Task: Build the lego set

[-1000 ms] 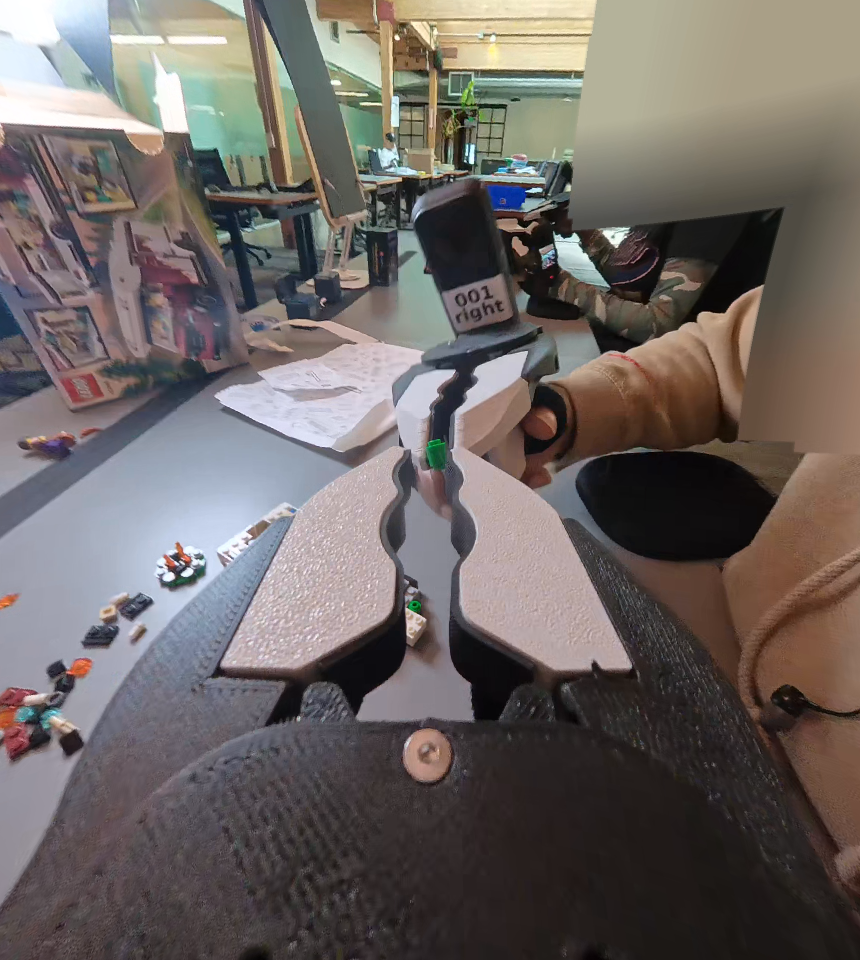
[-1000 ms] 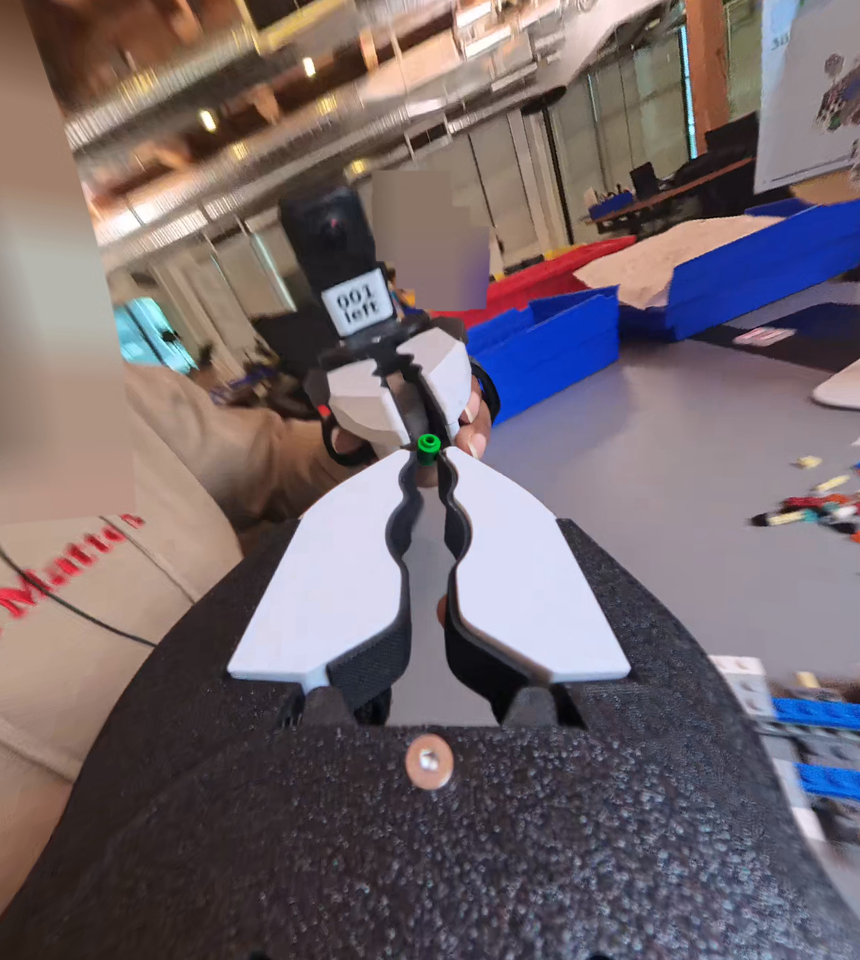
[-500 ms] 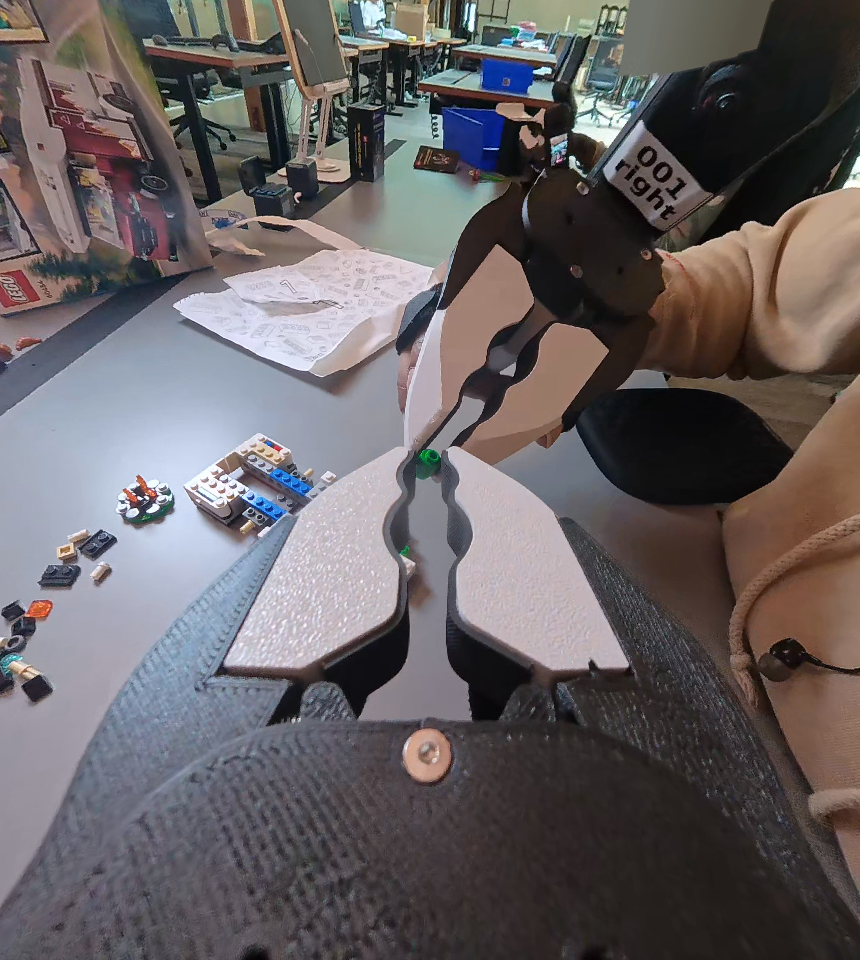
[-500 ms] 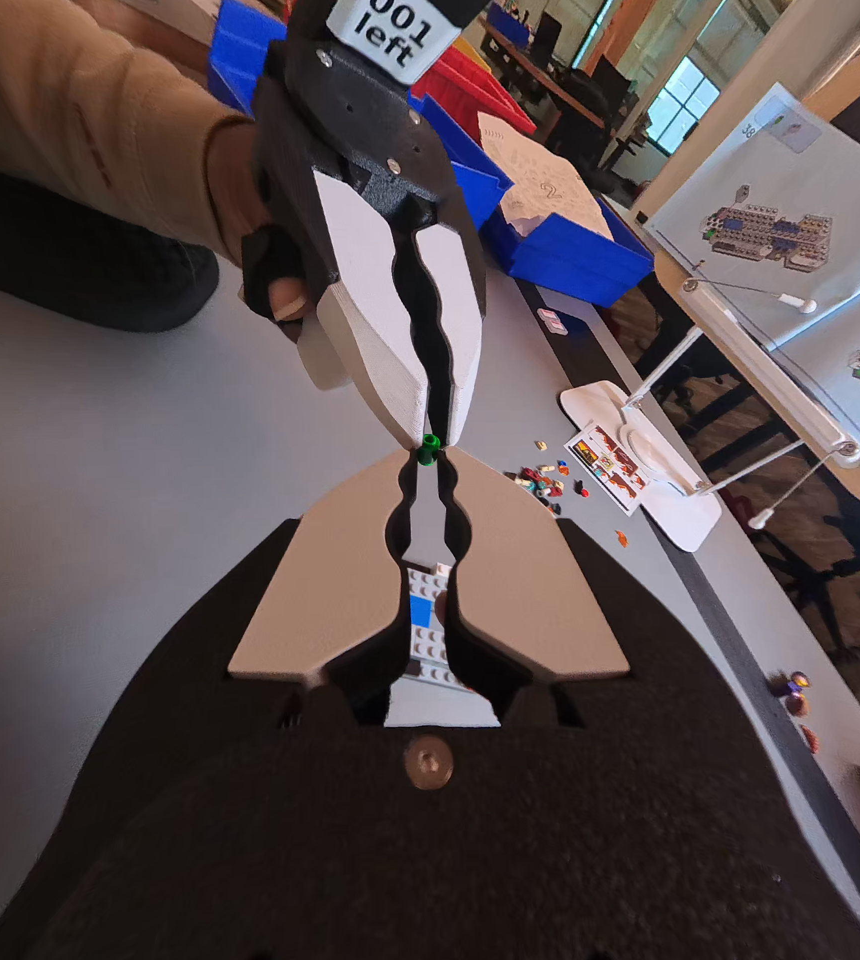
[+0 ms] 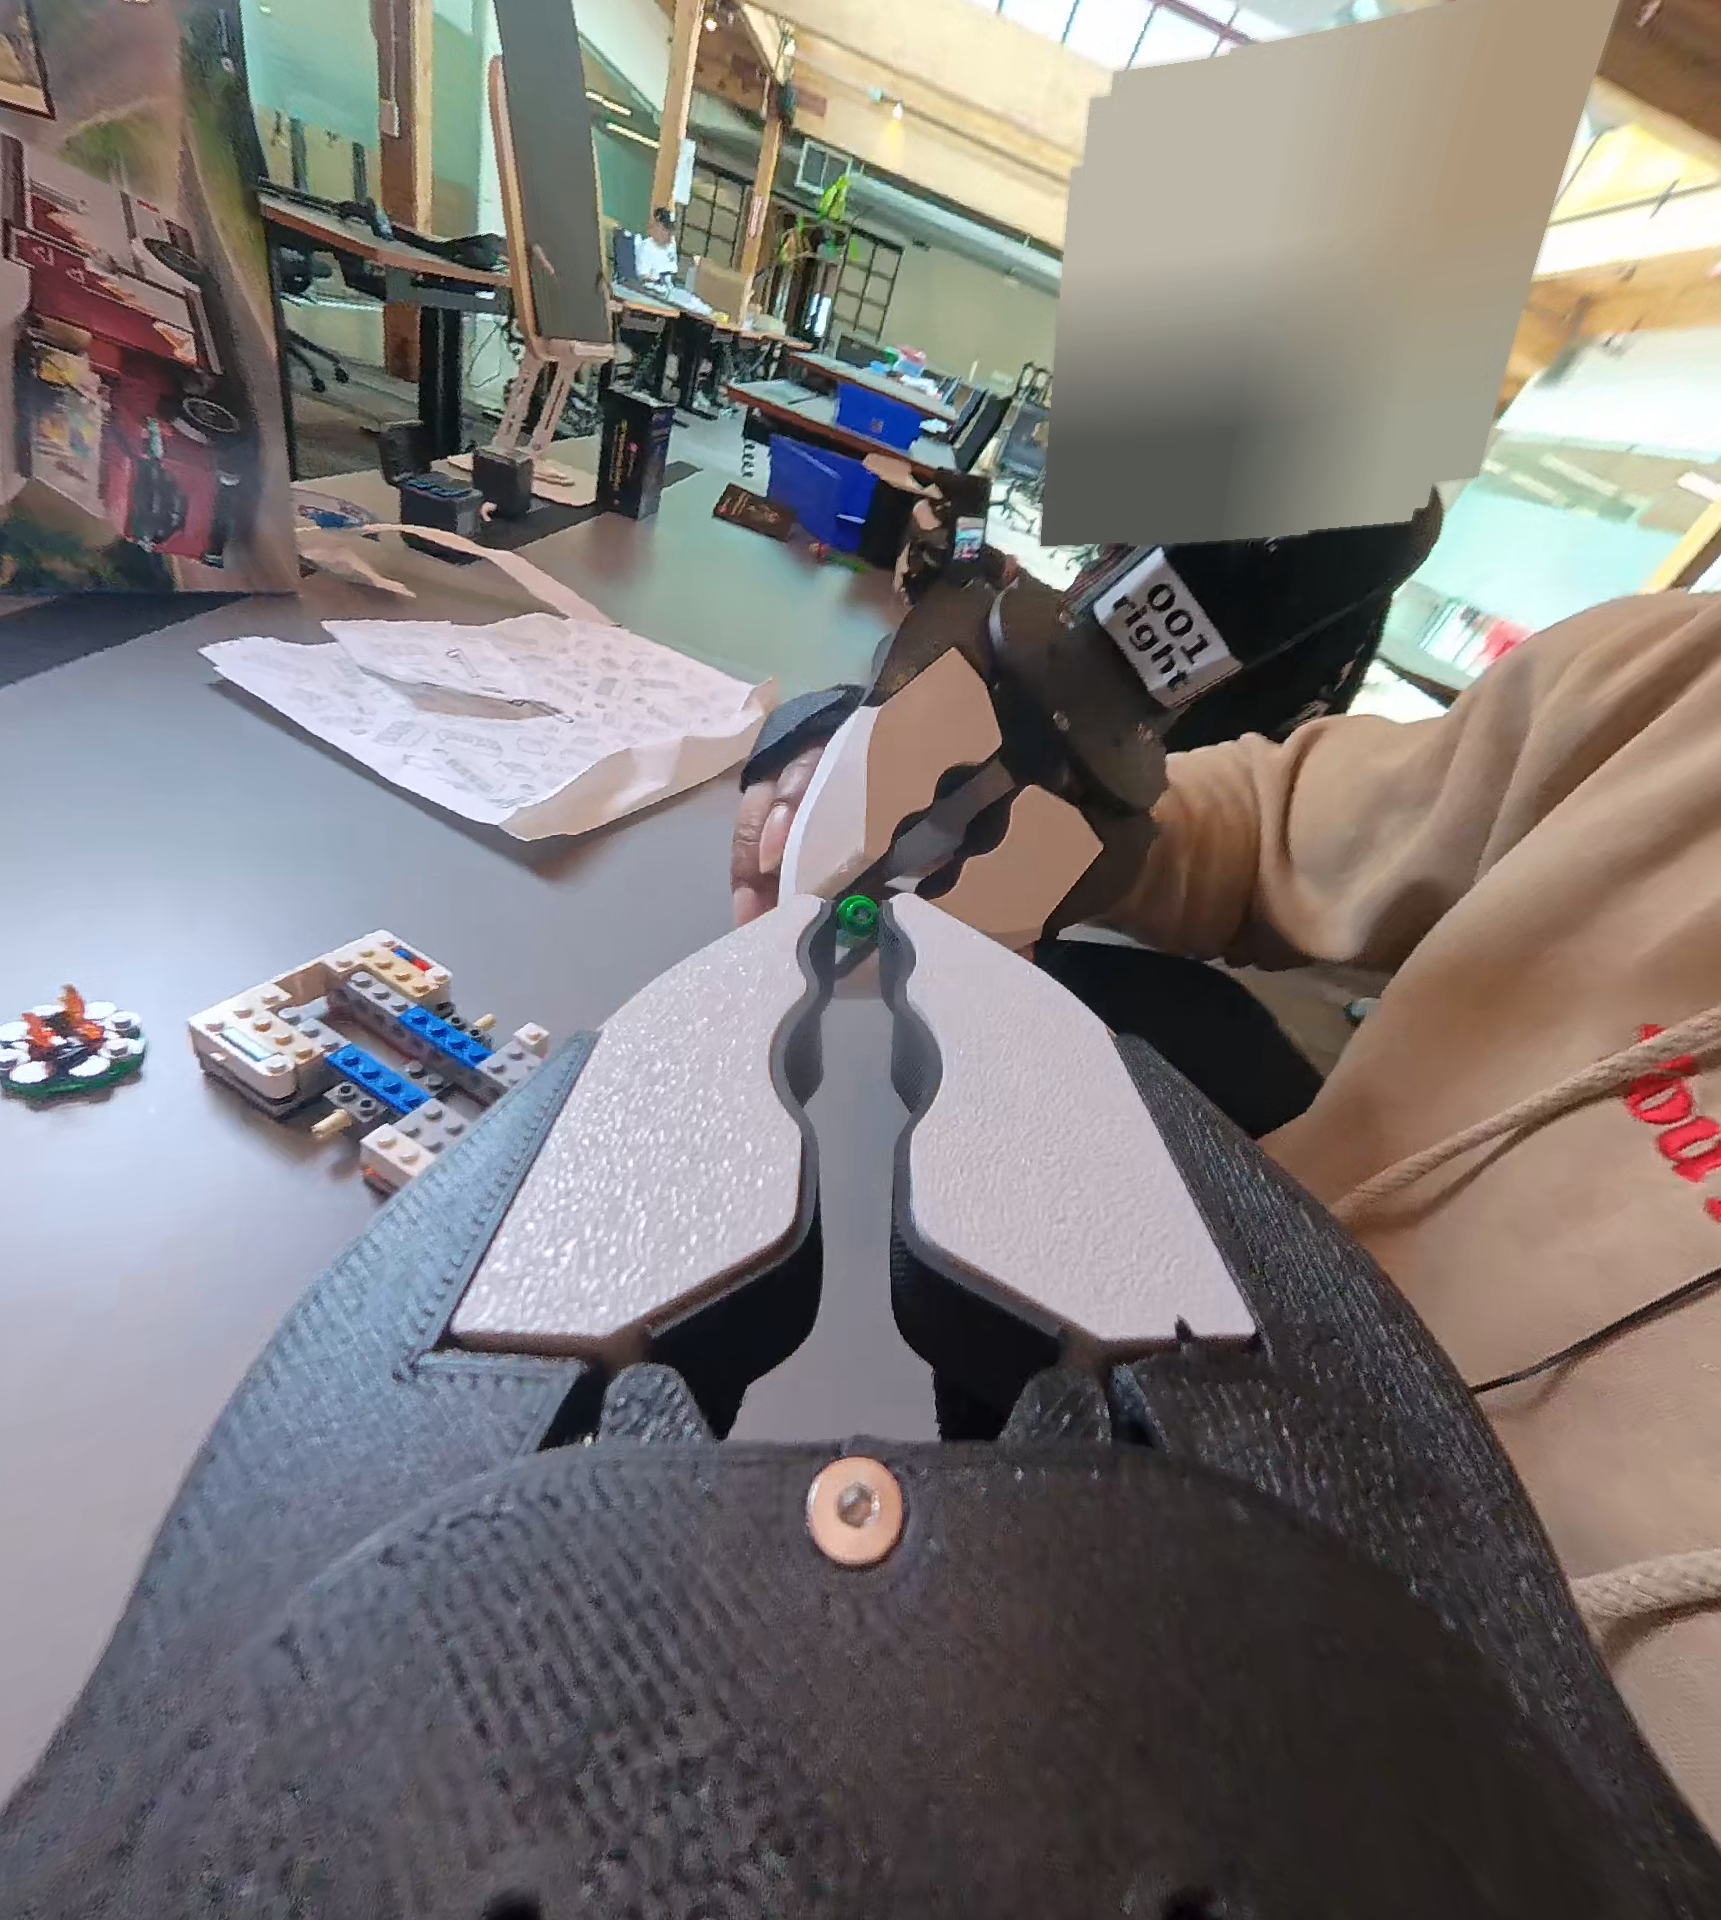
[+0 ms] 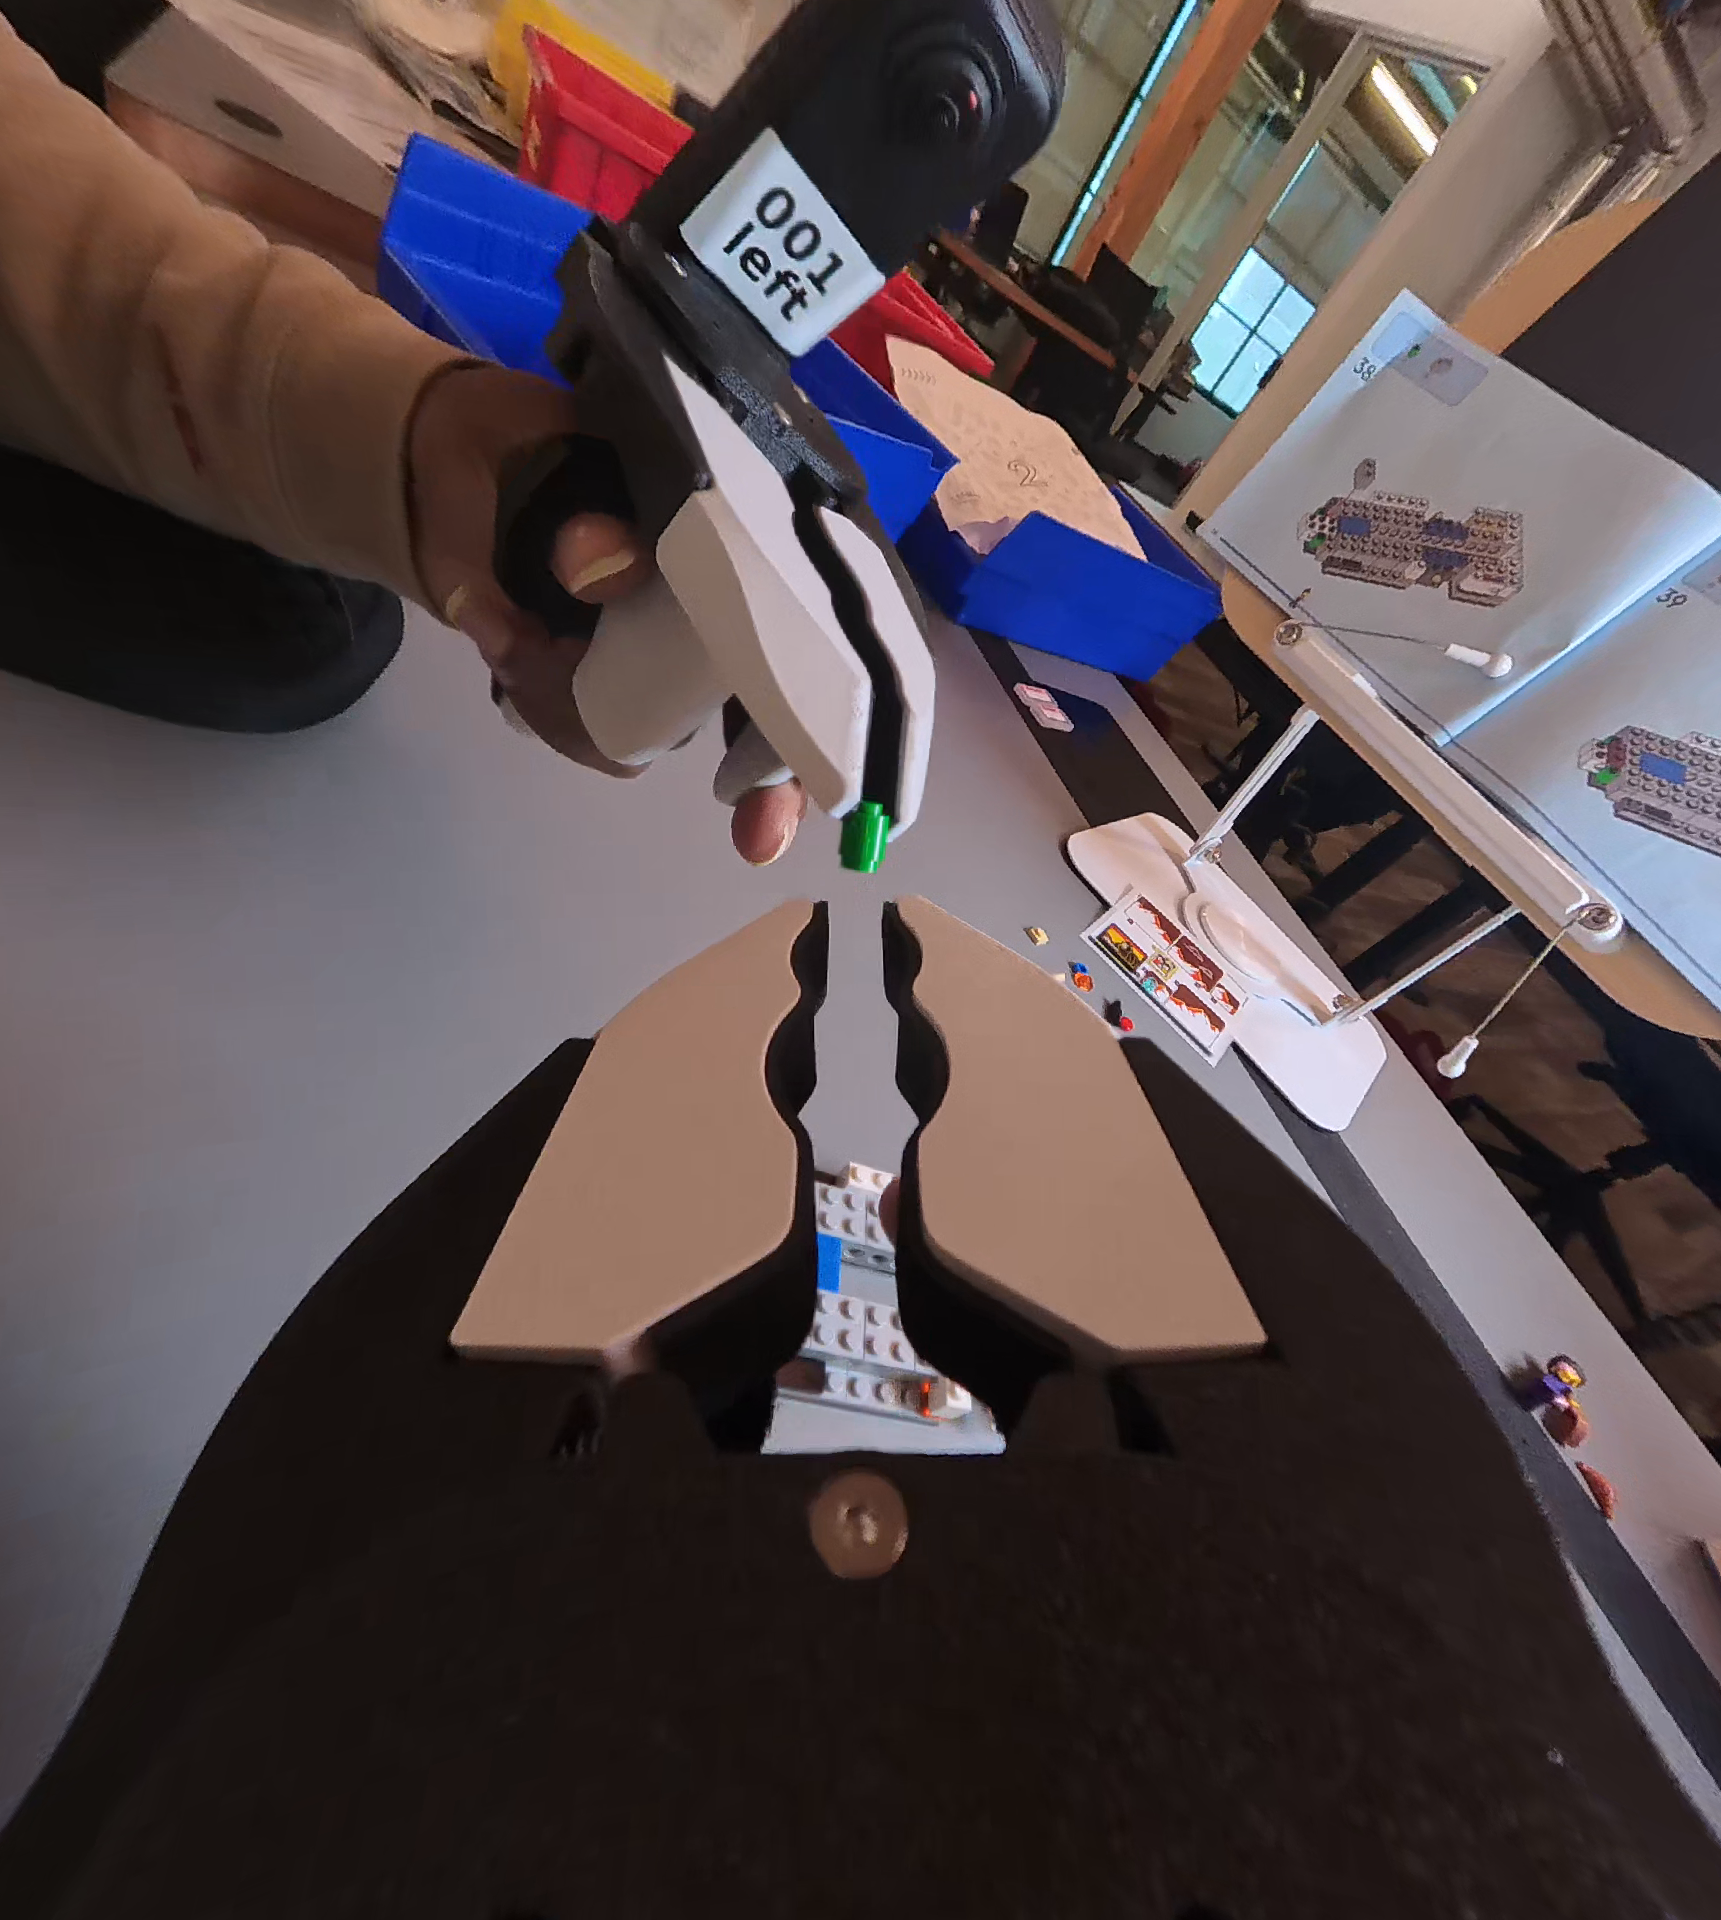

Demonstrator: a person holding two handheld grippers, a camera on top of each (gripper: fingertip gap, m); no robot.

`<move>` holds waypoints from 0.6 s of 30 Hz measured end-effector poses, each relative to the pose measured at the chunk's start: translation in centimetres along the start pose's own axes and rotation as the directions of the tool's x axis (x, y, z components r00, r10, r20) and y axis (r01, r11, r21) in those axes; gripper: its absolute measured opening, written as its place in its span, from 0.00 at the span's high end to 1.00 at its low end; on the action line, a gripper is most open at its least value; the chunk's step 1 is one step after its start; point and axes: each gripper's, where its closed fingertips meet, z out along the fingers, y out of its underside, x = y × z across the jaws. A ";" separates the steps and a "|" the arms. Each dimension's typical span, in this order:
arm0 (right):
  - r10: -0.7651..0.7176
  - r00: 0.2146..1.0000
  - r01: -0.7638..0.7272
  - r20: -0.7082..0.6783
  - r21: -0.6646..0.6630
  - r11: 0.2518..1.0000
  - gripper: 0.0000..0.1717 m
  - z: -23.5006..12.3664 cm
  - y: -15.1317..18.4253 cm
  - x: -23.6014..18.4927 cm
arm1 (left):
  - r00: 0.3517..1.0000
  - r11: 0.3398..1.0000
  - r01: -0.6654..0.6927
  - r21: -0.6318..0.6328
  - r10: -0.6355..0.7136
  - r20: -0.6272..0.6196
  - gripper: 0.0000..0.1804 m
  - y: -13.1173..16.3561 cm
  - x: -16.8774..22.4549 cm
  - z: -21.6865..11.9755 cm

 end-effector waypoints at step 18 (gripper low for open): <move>-0.031 1.000 0.031 -0.003 0.001 1.000 0.94 0.2 -0.2 -0.1 | 0.994 0.995 0.097 0.012 -0.097 -0.049 0.96 0.4 -0.3 0.1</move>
